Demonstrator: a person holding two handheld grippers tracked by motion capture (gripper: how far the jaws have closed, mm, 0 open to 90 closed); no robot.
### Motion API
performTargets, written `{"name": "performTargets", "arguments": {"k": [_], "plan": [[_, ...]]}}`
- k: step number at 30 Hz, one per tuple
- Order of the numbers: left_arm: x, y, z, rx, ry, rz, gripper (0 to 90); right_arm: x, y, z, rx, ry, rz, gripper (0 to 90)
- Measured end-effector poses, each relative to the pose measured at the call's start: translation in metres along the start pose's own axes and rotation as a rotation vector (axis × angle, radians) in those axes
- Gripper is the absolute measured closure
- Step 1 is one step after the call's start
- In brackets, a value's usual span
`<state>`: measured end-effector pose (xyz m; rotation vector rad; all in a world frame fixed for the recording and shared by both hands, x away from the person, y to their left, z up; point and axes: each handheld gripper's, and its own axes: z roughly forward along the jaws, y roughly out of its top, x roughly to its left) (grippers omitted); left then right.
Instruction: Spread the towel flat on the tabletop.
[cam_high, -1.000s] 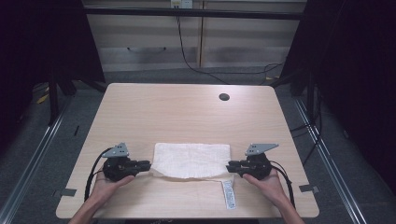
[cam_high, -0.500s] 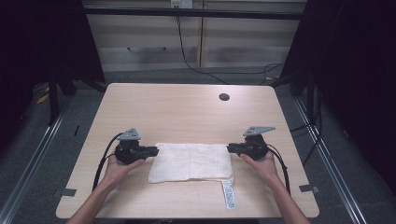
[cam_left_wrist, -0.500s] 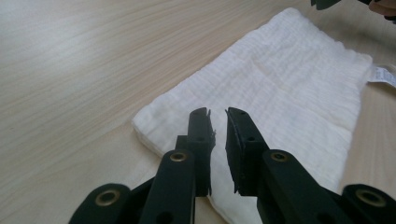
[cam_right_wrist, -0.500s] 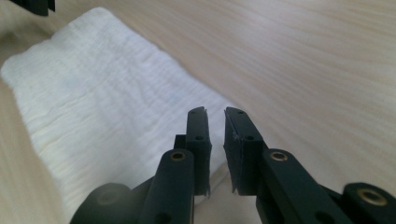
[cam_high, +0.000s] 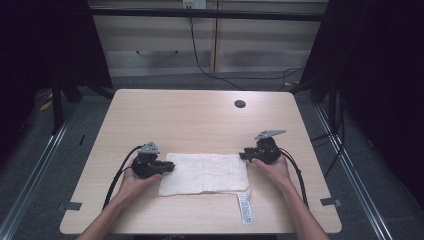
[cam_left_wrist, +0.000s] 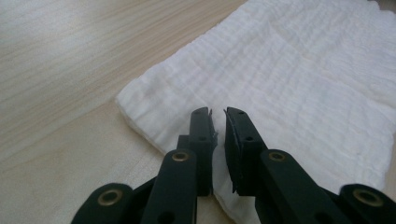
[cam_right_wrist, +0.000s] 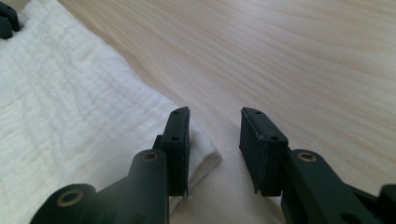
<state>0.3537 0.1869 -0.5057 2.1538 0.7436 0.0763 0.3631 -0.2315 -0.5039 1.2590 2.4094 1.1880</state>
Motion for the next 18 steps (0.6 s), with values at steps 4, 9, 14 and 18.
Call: {"name": "performTargets", "arguments": {"k": [4, 9, 14, 18], "plan": [[-0.001, -0.004, -0.001, -0.013, -0.001, 0.001, 81.3, 0.002, 0.0, 0.001, 0.006, 0.011, -0.021, 62.4], [0.0, -0.006, -0.003, -0.016, -0.013, -0.002, 81.3, 0.006, 0.0, 0.005, 0.023, 0.017, -0.03, 64.6], [-0.003, -0.01, -0.008, -0.006, -0.034, -0.016, 81.3, 0.009, 0.0, 0.007, 0.033, 0.057, -0.048, 81.5], [-0.011, -0.014, -0.014, 0.018, -0.038, -0.009, 81.1, 0.009, -0.001, 0.007, 0.031, 0.053, -0.03, 86.4]]}}
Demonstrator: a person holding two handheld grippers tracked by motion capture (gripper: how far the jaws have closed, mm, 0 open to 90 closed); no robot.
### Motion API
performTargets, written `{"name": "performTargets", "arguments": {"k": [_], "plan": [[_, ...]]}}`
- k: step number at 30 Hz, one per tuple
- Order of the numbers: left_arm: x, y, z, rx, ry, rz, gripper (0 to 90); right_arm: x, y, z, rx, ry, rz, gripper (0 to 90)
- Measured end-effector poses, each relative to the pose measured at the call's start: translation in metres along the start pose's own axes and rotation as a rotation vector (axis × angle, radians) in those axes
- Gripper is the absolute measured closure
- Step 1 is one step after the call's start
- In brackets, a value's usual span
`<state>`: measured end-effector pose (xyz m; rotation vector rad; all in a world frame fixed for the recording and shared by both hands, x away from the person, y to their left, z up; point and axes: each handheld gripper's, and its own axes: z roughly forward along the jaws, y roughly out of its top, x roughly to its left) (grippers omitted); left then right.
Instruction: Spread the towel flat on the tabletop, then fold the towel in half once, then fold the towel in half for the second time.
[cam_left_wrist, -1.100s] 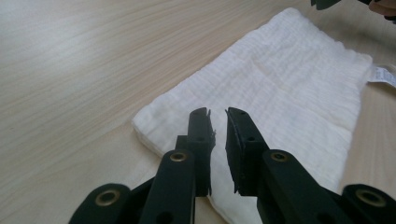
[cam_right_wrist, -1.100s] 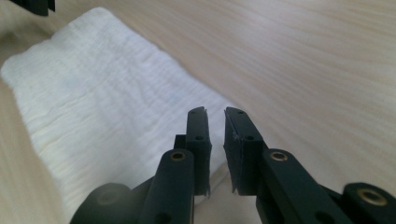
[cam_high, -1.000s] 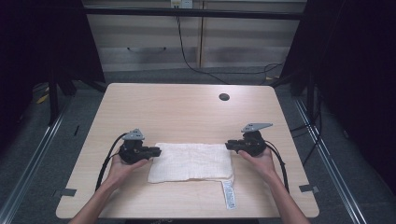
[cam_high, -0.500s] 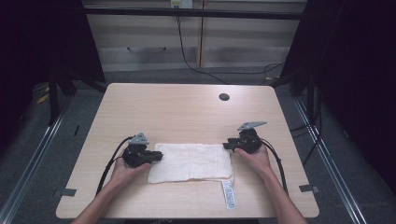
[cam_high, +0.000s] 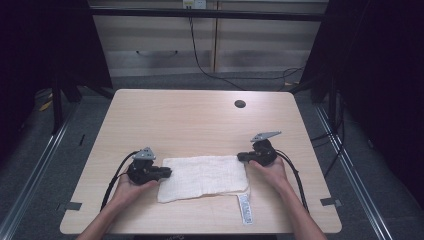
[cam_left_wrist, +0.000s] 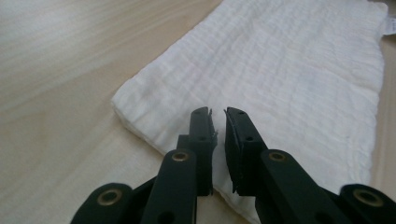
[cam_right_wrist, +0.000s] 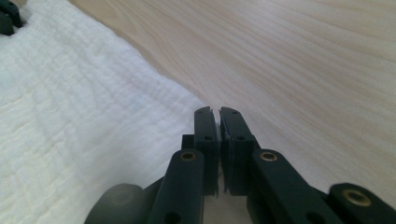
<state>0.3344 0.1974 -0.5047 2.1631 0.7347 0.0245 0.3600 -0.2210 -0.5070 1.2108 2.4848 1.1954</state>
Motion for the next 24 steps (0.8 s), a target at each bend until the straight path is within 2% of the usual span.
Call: {"name": "performTargets", "arguments": {"k": [2, 4, 7, 9, 10, 11, 12, 14, 15, 17, 22, 24], "plan": [[-0.003, -0.001, -0.002, 0.016, -0.012, 0.013, 80.6, 0.002, 0.0, 0.0, 0.001, -0.001, -0.005, 86.8], [-0.005, -0.002, -0.004, 0.014, -0.03, 0.006, 79.5, 0.003, 0.0, 0.0, 0.003, 0.001, -0.013, 86.8], [-0.005, 0.002, -0.011, -0.037, -0.022, 0.011, 78.3, 0.005, 0.0, 0.0, 0.005, -0.005, -0.016, 86.8], [0.001, 0.006, -0.016, -0.094, -0.004, -0.006, 76.6, 0.005, 0.0, 0.0, 0.003, -0.005, -0.018, 86.8], [0.006, 0.009, -0.016, -0.098, 0.009, -0.017, 76.1, 0.005, 0.0, 0.0, 0.002, -0.004, -0.018, 86.8], [0.011, 0.013, -0.015, -0.086, 0.033, -0.028, 74.2, 0.005, 0.0, 0.001, 0.001, -0.004, -0.017, 86.8], [0.016, 0.016, -0.013, -0.098, 0.052, -0.045, 72.7, 0.005, 0.0, 0.001, 0.002, -0.003, -0.014, 86.8], [0.025, 0.021, -0.011, -0.099, 0.052, -0.066, 72.5, 0.005, 0.0, 0.002, -0.003, 0.001, -0.01, 86.8], [0.027, 0.022, -0.01, -0.106, 0.059, -0.061, 72.1, 0.005, 0.001, 0.001, 0.003, -0.004, -0.009, 86.8], [0.033, 0.025, -0.006, -0.086, 0.065, -0.079, 70.4, 0.005, 0.001, 0.002, 0.002, -0.003, -0.012, 86.8], [0.038, 0.025, 0.003, -0.056, 0.088, -0.073, 67.2, 0.006, 0.001, 0.002, 0.003, -0.009, -0.013, 86.9], [0.04, 0.025, 0.003, -0.06, 0.081, -0.079, 65.7, 0.006, 0.0, 0.001, 0.003, -0.009, -0.013, 86.9]]}}
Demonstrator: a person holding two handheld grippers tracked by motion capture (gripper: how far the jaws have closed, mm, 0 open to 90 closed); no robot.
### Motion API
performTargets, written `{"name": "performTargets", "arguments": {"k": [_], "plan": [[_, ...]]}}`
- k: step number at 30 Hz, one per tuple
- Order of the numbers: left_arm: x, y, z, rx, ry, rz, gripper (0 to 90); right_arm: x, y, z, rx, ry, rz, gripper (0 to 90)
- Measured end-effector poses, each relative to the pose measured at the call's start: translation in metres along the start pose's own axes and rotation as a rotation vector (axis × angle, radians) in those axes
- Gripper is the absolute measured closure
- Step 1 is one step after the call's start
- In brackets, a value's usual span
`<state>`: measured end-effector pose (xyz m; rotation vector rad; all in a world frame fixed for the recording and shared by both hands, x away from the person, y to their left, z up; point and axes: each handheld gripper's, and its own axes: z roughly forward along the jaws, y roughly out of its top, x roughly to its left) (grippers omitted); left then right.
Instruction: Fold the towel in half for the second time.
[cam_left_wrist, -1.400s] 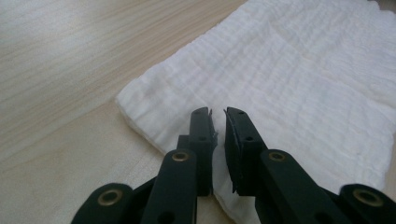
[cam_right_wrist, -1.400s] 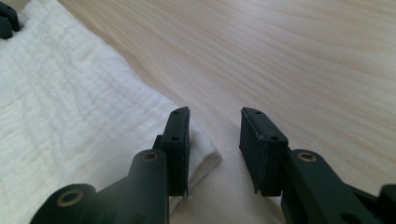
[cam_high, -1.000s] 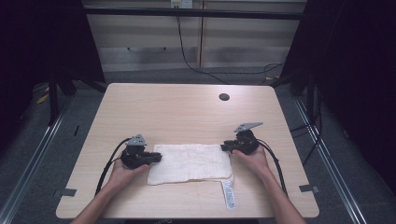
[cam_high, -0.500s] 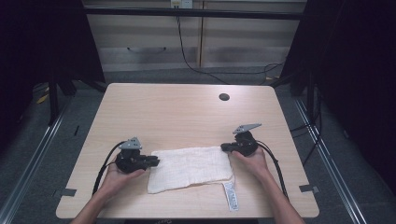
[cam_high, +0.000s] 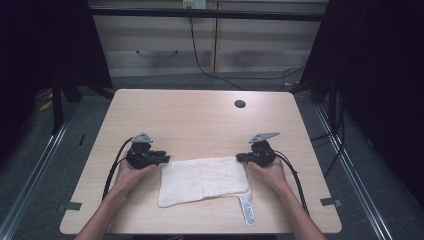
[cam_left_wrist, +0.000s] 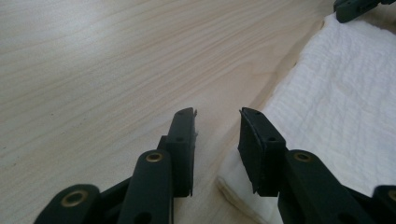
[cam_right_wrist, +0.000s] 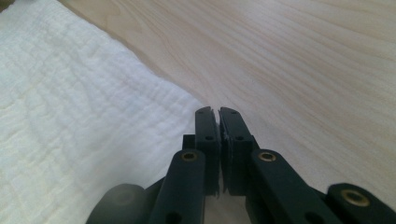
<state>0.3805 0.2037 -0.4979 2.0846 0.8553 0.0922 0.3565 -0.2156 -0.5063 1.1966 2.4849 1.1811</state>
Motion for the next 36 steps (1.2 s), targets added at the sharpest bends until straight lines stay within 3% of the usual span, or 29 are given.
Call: {"name": "performTargets", "arguments": {"k": [9, 14, 19, 25, 36], "plan": [[-0.001, -0.002, 0.006, 0.043, 0.033, 0.011, 59.3, 0.0, 0.0, 0.0, 0.0, -0.002, 0.0, 86.8], [-0.002, -0.003, 0.007, 0.049, 0.022, 0.021, 57.4, 0.0, 0.0, 0.0, -0.001, -0.003, -0.002, 86.8], [-0.006, -0.005, 0.004, 0.066, -0.019, 0.039, 57.3, 0.0, 0.0, 0.0, -0.001, -0.002, -0.001, 86.6], [-0.005, -0.014, -0.005, 0.067, -0.044, 0.05, 64.3, -0.001, -0.001, 0.0, -0.006, 0.003, 0.001, 86.6], [-0.008, -0.013, 0.001, 0.053, -0.067, 0.073, 71.5, -0.002, -0.001, 0.0, -0.007, 0.004, 0.012, 86.7]]}}
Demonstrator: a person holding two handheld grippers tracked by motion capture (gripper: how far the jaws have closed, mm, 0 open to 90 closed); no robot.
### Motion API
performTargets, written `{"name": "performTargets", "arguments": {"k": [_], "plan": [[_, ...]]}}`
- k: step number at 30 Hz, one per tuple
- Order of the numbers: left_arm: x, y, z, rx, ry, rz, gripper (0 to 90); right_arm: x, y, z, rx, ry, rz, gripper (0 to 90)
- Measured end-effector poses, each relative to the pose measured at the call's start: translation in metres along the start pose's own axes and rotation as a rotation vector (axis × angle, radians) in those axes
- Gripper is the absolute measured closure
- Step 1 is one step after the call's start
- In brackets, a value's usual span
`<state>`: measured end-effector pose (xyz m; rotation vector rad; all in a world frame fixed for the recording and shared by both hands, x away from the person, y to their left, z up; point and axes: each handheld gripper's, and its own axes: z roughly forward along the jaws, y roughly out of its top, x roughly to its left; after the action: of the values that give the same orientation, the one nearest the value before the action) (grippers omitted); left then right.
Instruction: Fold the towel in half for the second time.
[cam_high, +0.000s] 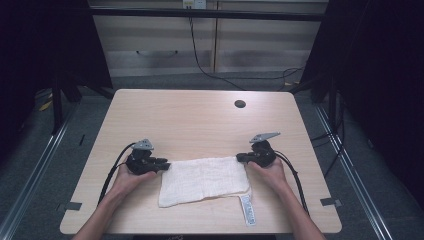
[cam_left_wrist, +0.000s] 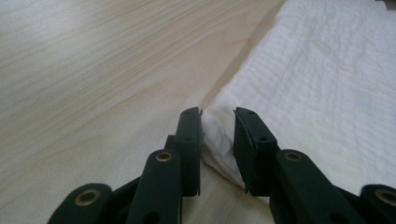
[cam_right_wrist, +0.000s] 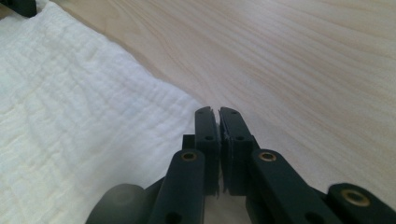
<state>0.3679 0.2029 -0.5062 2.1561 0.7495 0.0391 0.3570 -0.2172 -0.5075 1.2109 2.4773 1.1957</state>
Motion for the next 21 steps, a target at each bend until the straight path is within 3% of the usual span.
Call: {"name": "performTargets", "arguments": {"k": [2, 4, 6, 15, 21], "plan": [[-0.003, 0.001, 0.001, 0.003, 0.019, 0.013, 73.6, 0.0, 0.0, 0.0, -0.001, -0.001, 0.001, 86.7], [-0.004, 0.001, 0.002, 0.012, 0.006, 0.012, 83.0, 0.0, 0.0, 0.0, -0.001, -0.003, -0.001, 86.7], [-0.003, 0.001, 0.002, 0.011, 0.007, 0.009, 85.6, 0.001, 0.0, -0.001, 0.0, -0.005, 0.0, 86.7], [-0.002, 0.003, -0.002, -0.016, 0.01, -0.018, 86.4, 0.002, -0.001, -0.009, -0.023, -0.013, 0.007, 86.8], [-0.003, 0.01, -0.011, -0.083, 0.009, -0.027, 86.4, 0.003, 0.002, -0.02, -0.072, -0.009, 0.014, 86.8]]}}
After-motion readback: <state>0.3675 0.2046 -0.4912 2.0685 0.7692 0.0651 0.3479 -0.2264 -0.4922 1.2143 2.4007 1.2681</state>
